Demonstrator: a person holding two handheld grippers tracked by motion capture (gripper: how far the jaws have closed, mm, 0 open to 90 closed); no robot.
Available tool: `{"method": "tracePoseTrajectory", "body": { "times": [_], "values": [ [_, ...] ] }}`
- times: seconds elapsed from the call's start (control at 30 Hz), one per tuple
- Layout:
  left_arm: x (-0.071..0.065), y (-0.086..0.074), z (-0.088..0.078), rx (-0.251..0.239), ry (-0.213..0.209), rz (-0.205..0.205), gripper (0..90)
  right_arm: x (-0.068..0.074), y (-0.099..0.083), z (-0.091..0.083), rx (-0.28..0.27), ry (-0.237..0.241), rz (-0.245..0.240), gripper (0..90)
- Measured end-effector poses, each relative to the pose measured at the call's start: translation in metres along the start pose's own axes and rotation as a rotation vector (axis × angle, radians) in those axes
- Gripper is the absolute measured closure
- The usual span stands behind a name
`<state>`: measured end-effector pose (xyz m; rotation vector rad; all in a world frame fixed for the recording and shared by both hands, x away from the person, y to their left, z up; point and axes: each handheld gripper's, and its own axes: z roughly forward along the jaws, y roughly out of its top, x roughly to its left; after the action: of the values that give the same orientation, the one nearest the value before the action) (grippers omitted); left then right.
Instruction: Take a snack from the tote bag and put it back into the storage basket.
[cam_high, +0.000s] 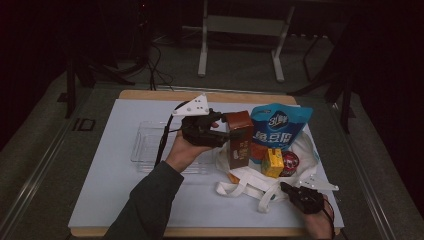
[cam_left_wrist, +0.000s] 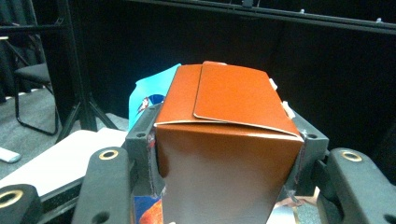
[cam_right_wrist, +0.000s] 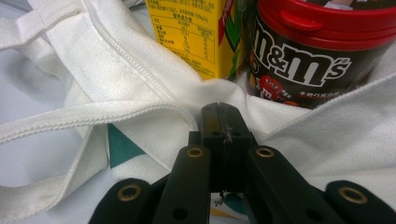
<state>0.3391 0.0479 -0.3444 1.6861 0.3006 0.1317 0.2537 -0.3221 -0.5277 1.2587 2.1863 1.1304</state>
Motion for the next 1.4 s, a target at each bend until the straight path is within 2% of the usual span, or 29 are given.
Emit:
{"method": "tracePoseTrajectory", "body": {
  "times": [0.7, 1.4],
  "values": [
    [0.011, -0.002, -0.028, -0.012, 0.044, -0.013, 42.4, 0.000, 0.000, 0.000, -0.001, 0.001, 0.000, 90.0],
    [0.026, -0.005, -0.060, -0.017, 0.113, -0.024, 42.5, 0.000, 0.000, 0.000, -0.002, 0.002, 0.001, 90.0]
  ]
}}
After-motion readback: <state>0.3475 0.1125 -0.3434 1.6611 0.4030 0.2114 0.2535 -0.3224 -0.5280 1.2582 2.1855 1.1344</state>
